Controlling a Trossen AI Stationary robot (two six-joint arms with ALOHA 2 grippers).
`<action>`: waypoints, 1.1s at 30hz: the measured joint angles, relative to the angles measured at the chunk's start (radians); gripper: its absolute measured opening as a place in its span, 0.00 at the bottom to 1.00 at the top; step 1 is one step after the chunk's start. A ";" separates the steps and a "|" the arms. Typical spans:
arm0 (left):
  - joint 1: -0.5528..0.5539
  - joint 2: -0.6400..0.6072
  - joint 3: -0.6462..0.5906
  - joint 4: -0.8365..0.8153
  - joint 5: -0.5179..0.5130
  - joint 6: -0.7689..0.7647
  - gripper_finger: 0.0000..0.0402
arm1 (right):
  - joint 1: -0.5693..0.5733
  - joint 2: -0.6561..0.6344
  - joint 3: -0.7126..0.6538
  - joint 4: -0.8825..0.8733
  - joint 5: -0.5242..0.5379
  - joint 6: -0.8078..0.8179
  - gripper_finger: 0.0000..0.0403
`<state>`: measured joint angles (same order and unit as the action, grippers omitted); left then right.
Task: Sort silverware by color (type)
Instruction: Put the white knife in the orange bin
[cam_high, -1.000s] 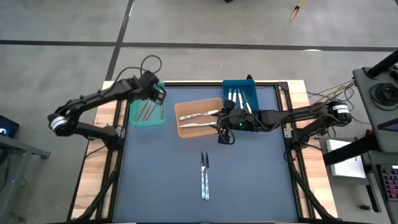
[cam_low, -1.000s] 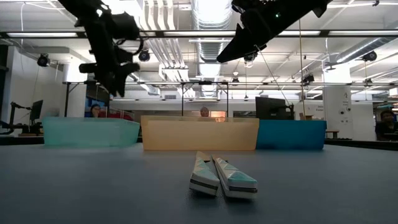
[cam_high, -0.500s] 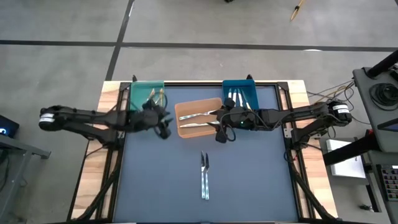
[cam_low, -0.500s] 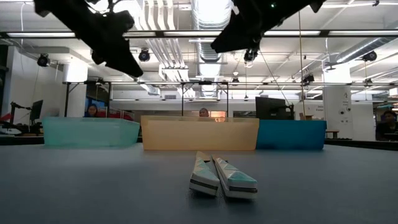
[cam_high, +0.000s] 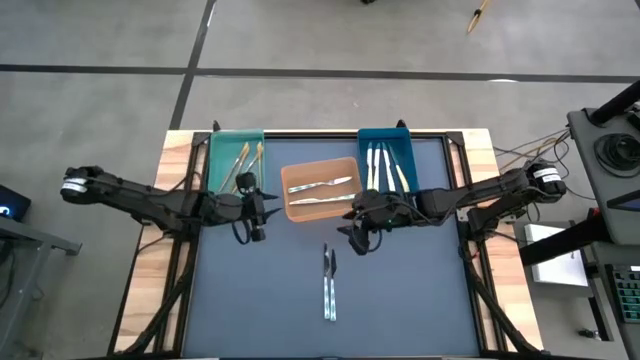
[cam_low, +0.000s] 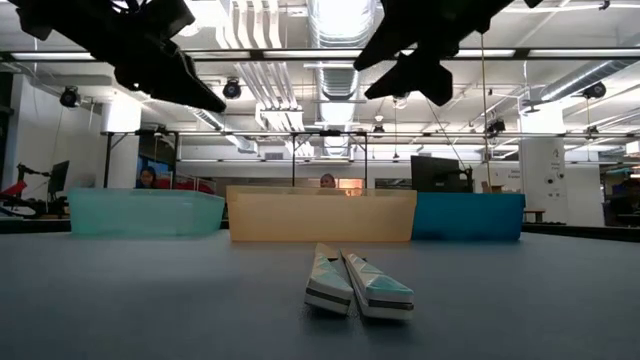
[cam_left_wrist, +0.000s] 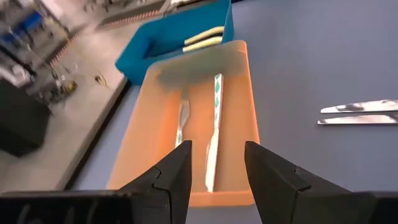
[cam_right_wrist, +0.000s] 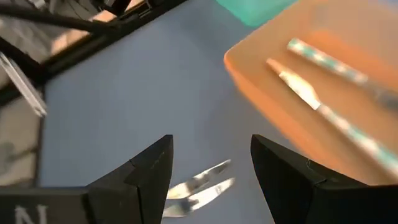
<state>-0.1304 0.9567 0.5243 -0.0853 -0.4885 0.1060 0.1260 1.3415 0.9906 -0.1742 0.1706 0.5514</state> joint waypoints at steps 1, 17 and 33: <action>0.000 -0.005 0.000 0.009 0.000 0.026 0.32 | 0.007 0.001 0.002 -0.002 -0.003 0.046 0.51; 0.000 -0.089 -0.144 0.304 0.112 0.092 0.28 | 0.107 0.247 0.329 -0.199 -0.005 0.194 0.51; 0.001 -0.078 -0.205 0.386 0.104 0.144 0.28 | 0.143 0.502 0.609 -0.629 -0.265 0.640 0.51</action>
<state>-0.1291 0.8791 0.3191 0.3008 -0.3847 0.2501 0.2687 1.8433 1.5993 -0.8028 -0.0940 1.1914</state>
